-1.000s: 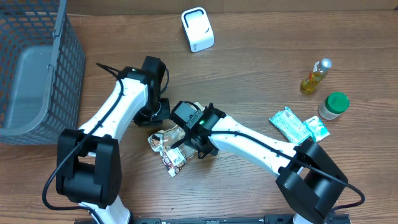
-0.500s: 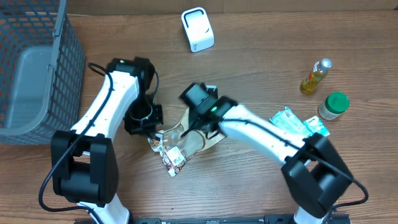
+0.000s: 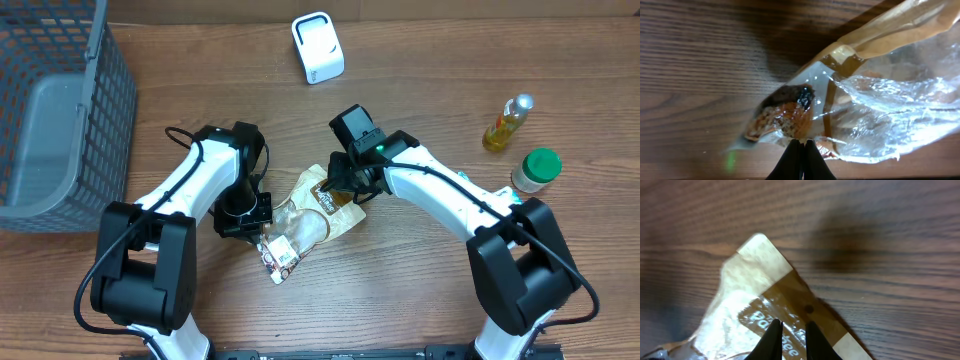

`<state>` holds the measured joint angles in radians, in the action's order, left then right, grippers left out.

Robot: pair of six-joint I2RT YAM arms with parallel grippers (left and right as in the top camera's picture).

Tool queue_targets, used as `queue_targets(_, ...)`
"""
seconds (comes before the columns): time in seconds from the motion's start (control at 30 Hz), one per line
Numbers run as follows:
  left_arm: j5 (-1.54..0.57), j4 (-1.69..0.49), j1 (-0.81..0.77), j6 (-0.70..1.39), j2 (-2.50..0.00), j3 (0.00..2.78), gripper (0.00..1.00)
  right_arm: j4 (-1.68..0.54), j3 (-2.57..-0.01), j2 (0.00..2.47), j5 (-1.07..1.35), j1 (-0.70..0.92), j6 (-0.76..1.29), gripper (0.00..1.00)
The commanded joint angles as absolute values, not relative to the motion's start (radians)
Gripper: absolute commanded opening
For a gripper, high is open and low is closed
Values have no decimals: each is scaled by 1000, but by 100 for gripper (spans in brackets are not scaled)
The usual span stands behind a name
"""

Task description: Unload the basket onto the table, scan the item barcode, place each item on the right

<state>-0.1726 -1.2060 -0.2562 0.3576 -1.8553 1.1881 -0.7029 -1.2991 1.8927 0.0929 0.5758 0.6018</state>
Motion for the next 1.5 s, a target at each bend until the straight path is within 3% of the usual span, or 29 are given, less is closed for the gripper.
queue_targets(0.0,-184,-1198,-279,390,-1861,1166,4,-697,-1281,1942,182,575,594,13)
queue_targets(0.6,-89,-891,-290,408,-1863,1137,5,-939,-1280,1963,268,613,600,19)
queue_targets(0.73,-76,-861,-287,403,-1863,1162,4,-918,-1281,1963,315,638,593,30)
queue_targets(0.9,-43,-1031,-262,404,-1863,1318,4,-988,-1377,1948,338,625,567,46)
queue_targets(0.93,-44,-1076,-257,404,-1863,1361,4,-1003,-1411,1942,338,619,540,56)
queue_targets(0.97,-47,-1114,-254,404,-1863,1394,4,-1017,-1442,1938,338,610,515,83)
queue_targets(1.0,-51,-1149,-252,404,-1863,1419,6,-1033,-1472,1937,337,600,496,95)
queue_targets(1.03,-60,-1190,-252,404,-1863,1444,8,-1042,-1489,1937,337,592,486,100)
queue_targets(1.23,-131,-1301,-274,396,-1863,1426,5,-1034,-1501,1940,334,534,413,100)
queue_targets(1.47,-131,-1205,-315,396,-1864,1279,4,-1024,-1467,1943,336,484,413,100)
